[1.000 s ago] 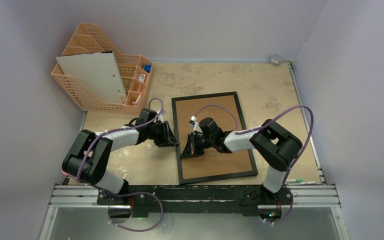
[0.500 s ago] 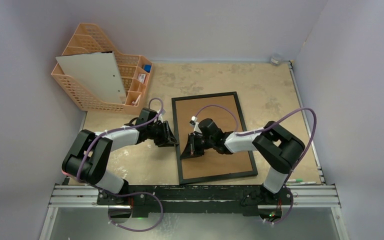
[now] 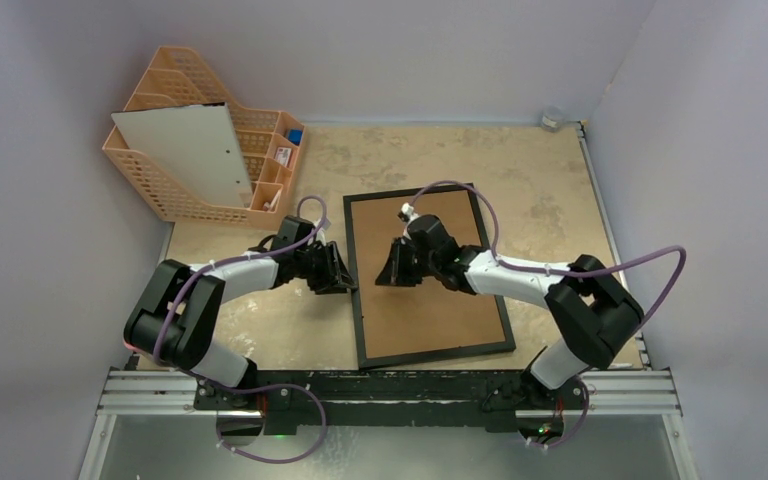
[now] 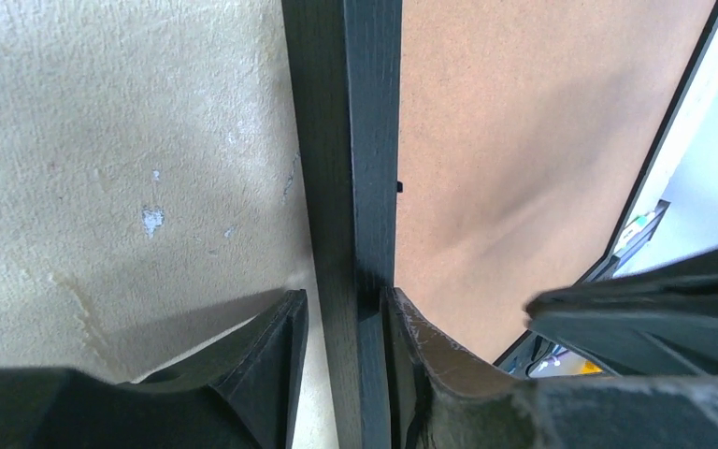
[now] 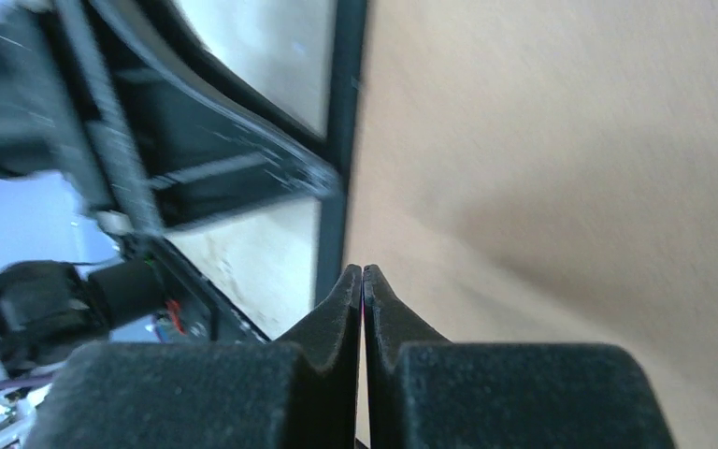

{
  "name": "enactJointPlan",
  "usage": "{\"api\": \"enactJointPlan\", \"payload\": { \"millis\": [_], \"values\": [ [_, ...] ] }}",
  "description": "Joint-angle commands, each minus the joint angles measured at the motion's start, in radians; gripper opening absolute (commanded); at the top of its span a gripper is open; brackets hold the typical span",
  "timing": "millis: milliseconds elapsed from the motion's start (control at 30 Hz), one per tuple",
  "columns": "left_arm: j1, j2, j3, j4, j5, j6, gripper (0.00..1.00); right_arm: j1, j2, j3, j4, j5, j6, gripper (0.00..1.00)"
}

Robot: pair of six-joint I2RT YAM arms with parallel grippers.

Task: Put the photo into the frame

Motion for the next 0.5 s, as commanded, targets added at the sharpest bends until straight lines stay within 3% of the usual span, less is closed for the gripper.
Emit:
{"api": "enactJointPlan", "payload": {
  "millis": [0, 200, 467],
  "values": [
    [0.006, -0.023, -0.023, -0.028, -0.029, 0.029, 0.36, -0.012, 0.037, 0.118, 0.086, 0.005, 0.042, 0.05],
    [0.006, -0.004, -0.04, -0.03, -0.032, 0.03, 0.32, -0.024, 0.204, 0.221, 0.21, -0.07, 0.115, 0.07],
    [0.006, 0.006, -0.035, -0.091, -0.106, 0.038, 0.28, -0.041, 0.334, 0.29, 0.173, -0.086, 0.096, 0.04]
  ]
}}
